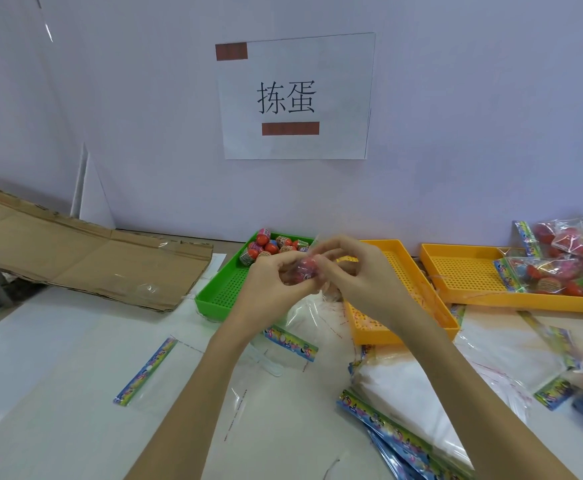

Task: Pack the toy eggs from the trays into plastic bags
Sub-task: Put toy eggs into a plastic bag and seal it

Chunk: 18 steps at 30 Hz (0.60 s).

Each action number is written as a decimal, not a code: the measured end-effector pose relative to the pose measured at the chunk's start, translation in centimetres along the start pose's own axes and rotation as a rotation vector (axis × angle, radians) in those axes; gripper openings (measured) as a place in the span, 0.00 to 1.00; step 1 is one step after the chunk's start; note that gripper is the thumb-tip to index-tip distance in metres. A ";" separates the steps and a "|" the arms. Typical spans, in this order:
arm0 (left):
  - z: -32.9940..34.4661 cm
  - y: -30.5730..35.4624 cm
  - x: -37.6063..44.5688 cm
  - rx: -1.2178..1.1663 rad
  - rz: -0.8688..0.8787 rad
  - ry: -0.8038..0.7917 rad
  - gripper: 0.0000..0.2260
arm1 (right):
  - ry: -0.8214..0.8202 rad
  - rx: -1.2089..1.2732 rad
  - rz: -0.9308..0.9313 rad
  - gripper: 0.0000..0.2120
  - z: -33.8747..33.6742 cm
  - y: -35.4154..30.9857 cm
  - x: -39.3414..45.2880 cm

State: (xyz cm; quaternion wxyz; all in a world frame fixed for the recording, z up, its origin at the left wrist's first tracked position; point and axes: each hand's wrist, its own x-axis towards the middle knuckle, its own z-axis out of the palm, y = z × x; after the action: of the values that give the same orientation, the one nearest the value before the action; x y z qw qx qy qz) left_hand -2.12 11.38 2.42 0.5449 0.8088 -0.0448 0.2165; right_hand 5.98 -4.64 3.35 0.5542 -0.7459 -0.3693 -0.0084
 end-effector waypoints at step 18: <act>0.3 -0.5 0.0 0.058 -0.083 -0.012 0.14 | -0.140 -0.198 0.025 0.09 0.7 -0.9 -0.6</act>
State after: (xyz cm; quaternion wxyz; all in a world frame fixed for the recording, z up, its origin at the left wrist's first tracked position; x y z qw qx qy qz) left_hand -1.89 11.32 1.91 0.5294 0.8268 -0.0085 0.1900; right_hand 4.74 -4.30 3.57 0.4509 -0.8002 -0.3953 0.0142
